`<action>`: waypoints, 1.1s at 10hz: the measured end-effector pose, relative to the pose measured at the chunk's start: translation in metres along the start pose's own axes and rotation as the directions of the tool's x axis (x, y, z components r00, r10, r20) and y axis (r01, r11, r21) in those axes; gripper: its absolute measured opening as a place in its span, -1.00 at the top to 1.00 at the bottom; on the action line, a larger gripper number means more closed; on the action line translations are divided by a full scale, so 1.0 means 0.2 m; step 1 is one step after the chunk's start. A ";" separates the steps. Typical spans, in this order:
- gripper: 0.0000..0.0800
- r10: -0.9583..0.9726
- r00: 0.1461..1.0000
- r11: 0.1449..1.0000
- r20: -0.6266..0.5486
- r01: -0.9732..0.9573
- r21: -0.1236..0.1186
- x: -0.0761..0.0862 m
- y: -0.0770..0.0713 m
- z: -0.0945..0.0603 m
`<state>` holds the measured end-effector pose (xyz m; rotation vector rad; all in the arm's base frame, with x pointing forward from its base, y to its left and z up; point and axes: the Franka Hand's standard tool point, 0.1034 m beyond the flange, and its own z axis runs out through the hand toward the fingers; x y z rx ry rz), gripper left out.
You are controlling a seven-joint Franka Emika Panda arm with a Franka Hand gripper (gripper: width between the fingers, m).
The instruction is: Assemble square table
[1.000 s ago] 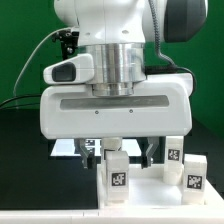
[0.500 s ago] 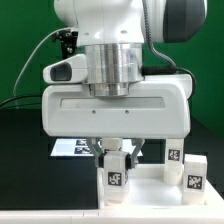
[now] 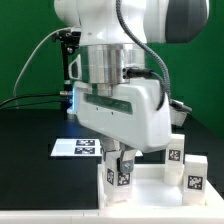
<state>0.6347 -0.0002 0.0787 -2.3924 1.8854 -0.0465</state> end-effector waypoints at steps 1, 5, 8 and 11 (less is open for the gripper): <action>0.29 0.126 0.992 0.992 0.011 -0.126 0.014 0.01 0.00 0.00; -0.16 -0.148 0.989 0.989 0.004 0.148 0.016 0.02 0.01 0.00; -0.59 -0.486 0.874 0.874 -0.010 0.486 0.017 -0.02 0.01 0.00; -0.62 -0.674 0.739 0.739 -0.018 0.674 0.010 -0.01 0.01 0.00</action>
Offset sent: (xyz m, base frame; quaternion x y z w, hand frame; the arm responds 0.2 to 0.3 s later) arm 0.0000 0.0000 0.0000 0.0000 0.0000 -0.0650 0.9979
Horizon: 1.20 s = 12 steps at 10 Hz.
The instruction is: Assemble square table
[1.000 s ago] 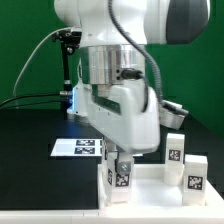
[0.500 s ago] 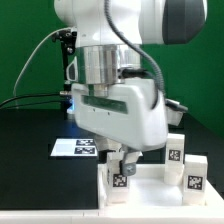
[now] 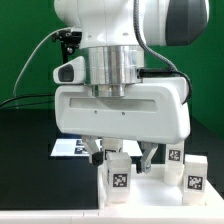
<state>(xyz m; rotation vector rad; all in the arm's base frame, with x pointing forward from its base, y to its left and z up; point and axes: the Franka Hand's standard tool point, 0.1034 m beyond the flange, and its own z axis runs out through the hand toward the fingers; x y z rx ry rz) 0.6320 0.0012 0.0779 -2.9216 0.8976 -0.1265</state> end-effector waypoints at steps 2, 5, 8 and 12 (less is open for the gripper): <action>-0.62 -0.350 0.937 0.937 -0.024 0.349 -0.025 0.01 -0.03 -0.01; -0.37 -0.313 0.949 0.950 -0.024 0.313 -0.025 0.01 -0.03 -0.01; 0.28 -0.038 0.999 0.999 -0.036 0.037 -0.023 0.02 -0.01 -0.01; 0.28 0.579 0.815 0.815 -0.024 -0.579 0.010 0.00 0.00 0.01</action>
Offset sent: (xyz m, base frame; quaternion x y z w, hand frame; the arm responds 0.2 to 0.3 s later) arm 0.0000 0.0000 0.0000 0.0000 0.0000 0.0650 0.9979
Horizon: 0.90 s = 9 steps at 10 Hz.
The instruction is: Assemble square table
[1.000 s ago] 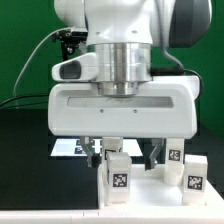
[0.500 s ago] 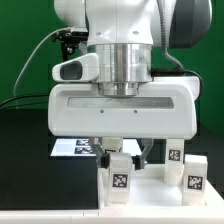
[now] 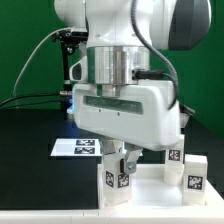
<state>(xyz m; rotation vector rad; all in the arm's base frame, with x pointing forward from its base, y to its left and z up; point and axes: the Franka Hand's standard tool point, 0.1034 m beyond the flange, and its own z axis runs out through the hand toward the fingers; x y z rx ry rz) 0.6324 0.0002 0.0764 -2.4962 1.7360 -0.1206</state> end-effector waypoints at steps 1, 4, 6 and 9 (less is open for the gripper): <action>0.28 0.124 0.992 0.992 0.017 -0.124 0.009 0.01 0.00 0.00; 0.28 0.154 0.988 0.988 0.026 -0.154 0.013 0.01 0.00 0.00; 0.00 -0.086 0.996 0.996 0.003 0.086 0.030 0.01 0.01 0.01; -0.57 -0.484 0.875 0.874 -0.011 0.484 0.029 -0.02 -0.01 -0.01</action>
Offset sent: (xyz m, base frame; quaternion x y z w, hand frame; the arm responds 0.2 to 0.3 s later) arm 0.0000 0.0000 0.0000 0.0000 0.0000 -0.0650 0.9979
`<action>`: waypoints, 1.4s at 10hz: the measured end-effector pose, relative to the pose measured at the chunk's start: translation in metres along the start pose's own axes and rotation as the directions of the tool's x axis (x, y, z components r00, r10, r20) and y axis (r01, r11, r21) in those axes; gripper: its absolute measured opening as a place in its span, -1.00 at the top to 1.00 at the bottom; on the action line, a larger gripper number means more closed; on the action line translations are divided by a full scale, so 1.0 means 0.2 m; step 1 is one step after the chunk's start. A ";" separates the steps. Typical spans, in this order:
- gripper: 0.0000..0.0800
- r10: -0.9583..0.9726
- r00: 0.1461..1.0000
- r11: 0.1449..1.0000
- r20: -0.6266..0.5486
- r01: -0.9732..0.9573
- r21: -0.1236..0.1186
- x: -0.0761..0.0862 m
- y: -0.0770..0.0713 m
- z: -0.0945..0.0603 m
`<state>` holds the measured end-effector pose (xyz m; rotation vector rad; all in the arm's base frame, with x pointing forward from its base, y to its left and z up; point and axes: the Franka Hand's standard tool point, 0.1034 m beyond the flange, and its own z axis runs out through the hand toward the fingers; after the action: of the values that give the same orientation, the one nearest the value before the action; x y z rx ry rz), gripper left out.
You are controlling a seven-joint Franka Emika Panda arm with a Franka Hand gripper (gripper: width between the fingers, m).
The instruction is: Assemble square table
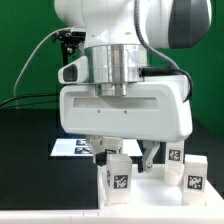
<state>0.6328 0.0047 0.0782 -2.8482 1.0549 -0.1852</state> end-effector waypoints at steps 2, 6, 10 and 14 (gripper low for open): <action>-0.61 -0.120 0.993 0.993 -0.001 0.120 -0.007 0.01 0.02 0.01; -0.62 -0.528 0.849 0.849 0.011 0.528 -0.027 0.01 0.01 0.00; 0.29 -0.358 0.934 0.933 0.005 0.358 -0.029 0.02 0.01 0.00; 0.29 0.104 0.995 0.994 -0.011 -0.104 -0.033 0.03 0.02 0.00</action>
Offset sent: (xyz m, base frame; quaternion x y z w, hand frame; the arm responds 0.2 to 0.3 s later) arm 0.0082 0.0200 0.0095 0.0368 -0.0104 -0.5050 0.8623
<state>0.6336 -0.0022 0.0772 -2.8151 1.2163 -0.1737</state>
